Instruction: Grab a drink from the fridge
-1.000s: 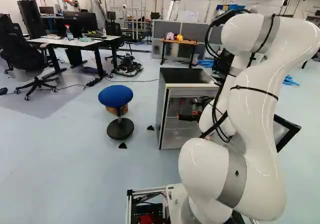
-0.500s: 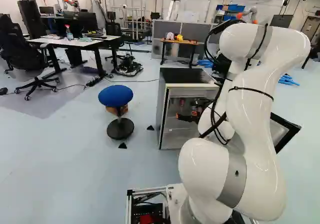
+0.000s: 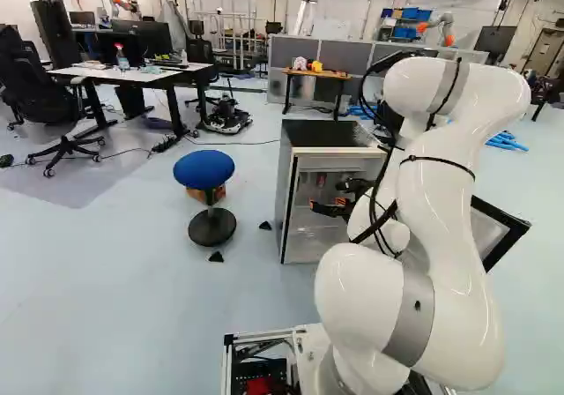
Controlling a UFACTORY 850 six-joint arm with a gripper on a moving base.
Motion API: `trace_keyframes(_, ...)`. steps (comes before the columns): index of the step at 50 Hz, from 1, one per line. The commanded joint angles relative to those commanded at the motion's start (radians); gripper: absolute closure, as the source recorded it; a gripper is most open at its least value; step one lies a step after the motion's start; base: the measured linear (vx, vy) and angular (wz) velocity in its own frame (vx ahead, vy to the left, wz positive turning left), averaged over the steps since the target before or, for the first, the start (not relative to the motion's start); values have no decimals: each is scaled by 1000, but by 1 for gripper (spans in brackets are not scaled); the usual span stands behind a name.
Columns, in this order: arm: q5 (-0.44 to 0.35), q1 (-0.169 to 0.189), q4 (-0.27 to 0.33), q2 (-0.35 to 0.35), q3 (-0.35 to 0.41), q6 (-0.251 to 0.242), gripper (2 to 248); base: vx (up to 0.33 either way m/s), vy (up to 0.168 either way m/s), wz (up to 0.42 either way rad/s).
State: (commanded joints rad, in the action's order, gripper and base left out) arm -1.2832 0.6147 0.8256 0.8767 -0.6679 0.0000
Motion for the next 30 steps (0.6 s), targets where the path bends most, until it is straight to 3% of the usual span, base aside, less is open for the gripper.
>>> trace_keyframes(30, -39, 22, 56, 123, -90, 0, 3, 0, 0, 0)
